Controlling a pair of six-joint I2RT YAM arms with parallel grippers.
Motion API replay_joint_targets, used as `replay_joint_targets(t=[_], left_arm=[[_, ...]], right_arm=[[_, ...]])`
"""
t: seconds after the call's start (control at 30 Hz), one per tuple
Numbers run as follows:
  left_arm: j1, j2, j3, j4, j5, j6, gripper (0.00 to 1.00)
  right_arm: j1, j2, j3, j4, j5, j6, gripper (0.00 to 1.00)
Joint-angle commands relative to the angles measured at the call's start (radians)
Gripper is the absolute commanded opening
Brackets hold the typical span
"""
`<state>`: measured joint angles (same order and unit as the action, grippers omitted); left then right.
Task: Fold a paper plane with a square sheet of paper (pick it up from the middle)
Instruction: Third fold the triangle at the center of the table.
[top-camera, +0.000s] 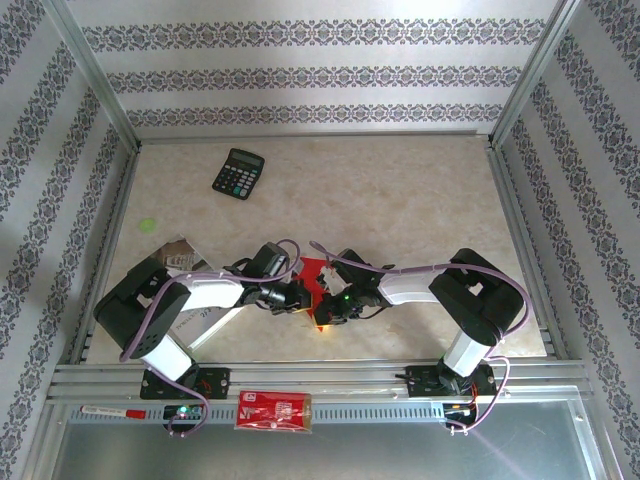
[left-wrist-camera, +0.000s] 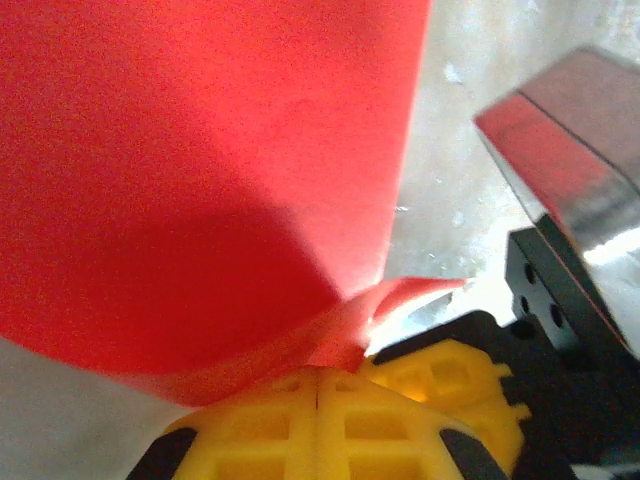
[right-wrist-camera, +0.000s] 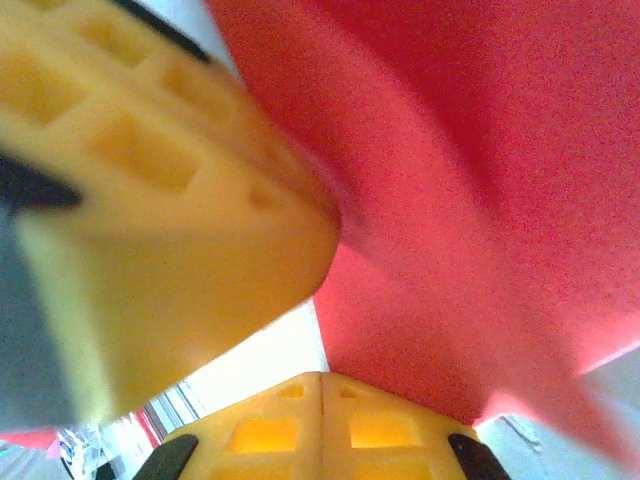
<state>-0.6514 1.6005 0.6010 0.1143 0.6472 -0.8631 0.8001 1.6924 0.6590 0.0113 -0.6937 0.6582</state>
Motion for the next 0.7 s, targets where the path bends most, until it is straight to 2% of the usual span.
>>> replay_joint_targets(t=[0.0, 0.67], left_arm=[[0.029, 0.026, 0.025, -0.007, 0.0, 0.034, 0.0], [0.154, 0.109, 0.043, 0.054, 0.066, 0.053, 0.02]], right_arm=[[-0.012, 0.077, -0.05, -0.138, 0.181, -0.021, 0.0], [-0.015, 0.099, -0.045, -0.185, 0.182, -0.04, 0.0]])
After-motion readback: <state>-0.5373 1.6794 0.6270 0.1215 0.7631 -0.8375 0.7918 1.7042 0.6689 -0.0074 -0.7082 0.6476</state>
